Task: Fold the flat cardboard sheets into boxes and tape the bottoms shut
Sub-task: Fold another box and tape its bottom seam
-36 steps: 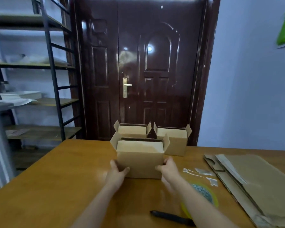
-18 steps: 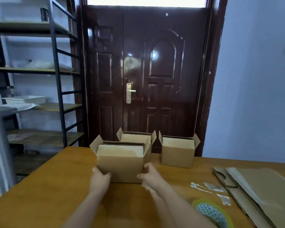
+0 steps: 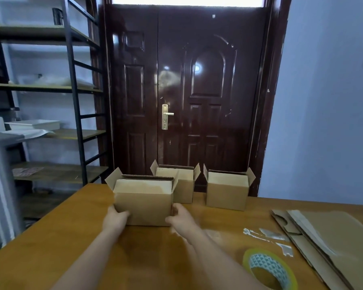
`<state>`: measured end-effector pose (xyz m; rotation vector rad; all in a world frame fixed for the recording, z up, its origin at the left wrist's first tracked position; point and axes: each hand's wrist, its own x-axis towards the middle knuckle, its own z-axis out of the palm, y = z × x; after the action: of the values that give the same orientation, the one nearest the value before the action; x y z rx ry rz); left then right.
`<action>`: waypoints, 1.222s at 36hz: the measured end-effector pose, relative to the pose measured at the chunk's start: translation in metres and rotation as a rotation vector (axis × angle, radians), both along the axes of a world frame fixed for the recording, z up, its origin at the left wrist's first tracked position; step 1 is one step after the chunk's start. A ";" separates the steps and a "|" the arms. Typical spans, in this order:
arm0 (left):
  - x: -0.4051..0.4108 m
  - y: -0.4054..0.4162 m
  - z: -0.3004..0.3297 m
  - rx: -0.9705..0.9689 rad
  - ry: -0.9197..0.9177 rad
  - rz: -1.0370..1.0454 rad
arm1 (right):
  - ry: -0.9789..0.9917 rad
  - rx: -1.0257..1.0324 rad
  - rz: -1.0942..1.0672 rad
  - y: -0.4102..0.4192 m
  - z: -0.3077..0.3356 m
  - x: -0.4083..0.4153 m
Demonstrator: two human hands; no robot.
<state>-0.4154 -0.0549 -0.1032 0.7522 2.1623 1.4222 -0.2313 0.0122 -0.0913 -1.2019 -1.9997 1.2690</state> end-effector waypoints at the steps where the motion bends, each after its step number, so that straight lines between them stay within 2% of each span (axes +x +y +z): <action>1: 0.001 -0.002 0.002 0.000 0.026 0.011 | -0.017 0.033 0.007 -0.001 0.001 0.003; 4: 0.007 -0.012 0.005 -0.056 0.212 0.078 | -0.097 0.173 0.010 -0.003 0.005 0.019; 9: 0.038 -0.030 0.010 -0.229 0.628 0.128 | -0.365 0.441 0.026 -0.005 0.020 0.063; 13: 0.074 -0.027 0.014 -0.267 0.915 -0.064 | -0.674 0.653 0.014 -0.002 0.036 0.109; 16: 0.106 -0.017 0.026 -0.222 1.033 -0.224 | -0.838 0.694 -0.074 -0.002 0.045 0.148; 23: 0.214 0.017 0.067 -0.065 1.197 -0.526 | -0.885 0.560 -0.312 -0.001 0.050 0.249; 30: 0.308 0.044 0.071 0.024 1.277 -0.722 | -0.915 0.435 -0.438 -0.006 0.053 0.330; 37: 0.388 0.063 0.053 -0.005 1.258 -0.893 | -1.015 0.362 -0.542 -0.008 0.059 0.408; 44: 0.420 0.082 0.028 -0.073 1.183 -0.970 | -1.035 0.265 -0.588 -0.002 0.044 0.448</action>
<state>0.0045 0.0272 -0.0749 2.5776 1.8509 0.3258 0.2170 0.0103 -0.0478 -2.3432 -2.0174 0.0295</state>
